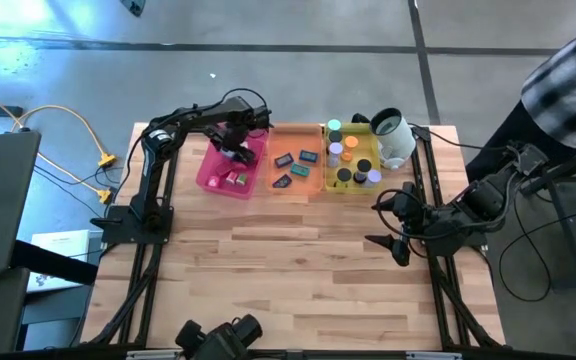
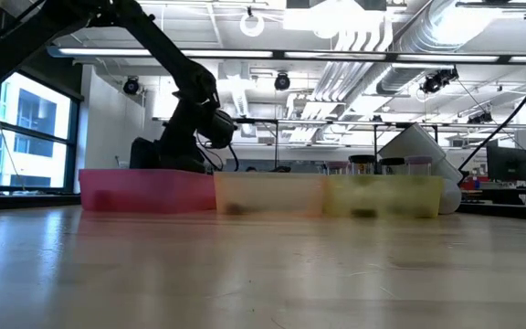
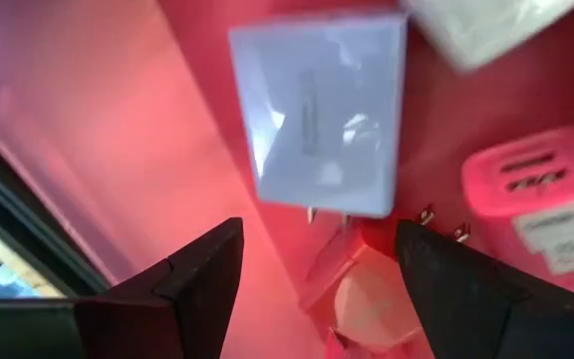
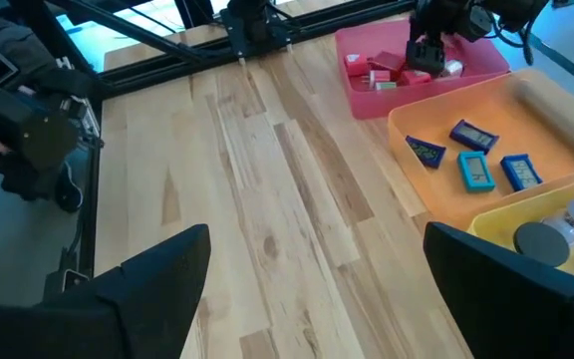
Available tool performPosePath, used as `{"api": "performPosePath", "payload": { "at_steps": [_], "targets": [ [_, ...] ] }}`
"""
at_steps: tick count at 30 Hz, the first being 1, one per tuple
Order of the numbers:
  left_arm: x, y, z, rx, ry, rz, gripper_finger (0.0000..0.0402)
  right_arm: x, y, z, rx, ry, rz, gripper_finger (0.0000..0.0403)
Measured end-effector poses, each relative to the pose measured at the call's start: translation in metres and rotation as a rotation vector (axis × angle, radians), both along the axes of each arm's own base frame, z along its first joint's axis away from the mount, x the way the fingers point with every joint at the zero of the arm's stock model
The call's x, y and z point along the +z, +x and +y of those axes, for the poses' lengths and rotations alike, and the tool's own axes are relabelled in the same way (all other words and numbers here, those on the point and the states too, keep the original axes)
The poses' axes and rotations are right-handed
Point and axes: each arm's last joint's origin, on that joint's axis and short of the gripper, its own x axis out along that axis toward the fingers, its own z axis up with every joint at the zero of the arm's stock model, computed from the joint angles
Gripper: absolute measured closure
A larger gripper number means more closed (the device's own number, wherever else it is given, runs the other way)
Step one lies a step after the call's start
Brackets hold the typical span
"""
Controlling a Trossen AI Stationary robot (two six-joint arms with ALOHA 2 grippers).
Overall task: Pick & Place Office items
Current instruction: Return to Home Position
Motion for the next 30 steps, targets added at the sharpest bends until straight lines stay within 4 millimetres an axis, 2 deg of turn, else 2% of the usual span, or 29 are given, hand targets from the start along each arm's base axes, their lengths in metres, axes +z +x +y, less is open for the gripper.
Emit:
{"api": "performPosePath", "payload": {
  "at_steps": [7,21,30],
  "targets": [
    [0.010,-0.002,-0.005,0.009,0.002,0.009,0.0148,0.000,0.000,0.001,0.024,0.003,0.012,0.0046],
    [0.067,-0.013,-0.025,0.011,0.085,-0.102,0.0148,-0.001,0.000,0.001,0.059,0.003,0.029,0.0046],
    [0.075,-0.004,-0.048,-0.034,0.074,-0.092,0.0148,0.002,-0.004,-0.001,0.101,-0.041,0.028,0.0046]
  ]
}}
